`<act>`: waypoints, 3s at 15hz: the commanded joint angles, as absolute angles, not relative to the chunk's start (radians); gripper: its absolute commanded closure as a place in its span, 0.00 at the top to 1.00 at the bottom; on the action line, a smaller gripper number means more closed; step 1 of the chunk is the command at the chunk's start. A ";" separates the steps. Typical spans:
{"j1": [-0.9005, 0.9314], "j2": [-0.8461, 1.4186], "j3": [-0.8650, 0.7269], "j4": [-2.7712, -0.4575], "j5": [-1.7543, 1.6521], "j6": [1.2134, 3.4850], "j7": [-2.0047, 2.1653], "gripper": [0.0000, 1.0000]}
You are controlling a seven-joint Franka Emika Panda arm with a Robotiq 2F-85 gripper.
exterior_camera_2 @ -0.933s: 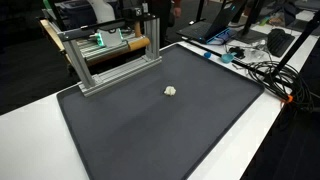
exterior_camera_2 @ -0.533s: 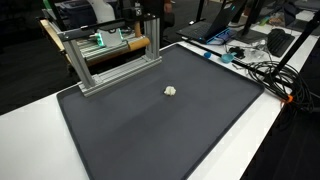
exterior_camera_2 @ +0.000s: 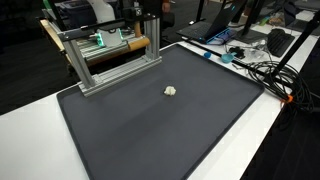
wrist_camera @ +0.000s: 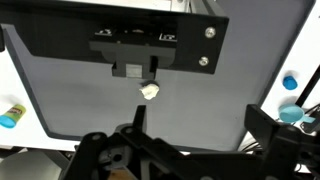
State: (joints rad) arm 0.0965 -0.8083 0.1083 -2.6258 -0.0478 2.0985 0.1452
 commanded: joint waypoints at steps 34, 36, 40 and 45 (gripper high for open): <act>-0.021 -0.850 0.045 -2.742 -0.075 2.147 0.074 1.00; -0.022 -0.830 0.050 -2.745 -0.082 2.149 0.074 1.00; -0.020 -0.785 0.038 -2.745 -0.076 2.191 0.058 1.00; -0.020 -0.746 0.018 -2.746 -0.067 2.224 0.047 1.00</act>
State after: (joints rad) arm -0.0138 -0.7696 0.0301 -2.7469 -0.0701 2.1972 0.0572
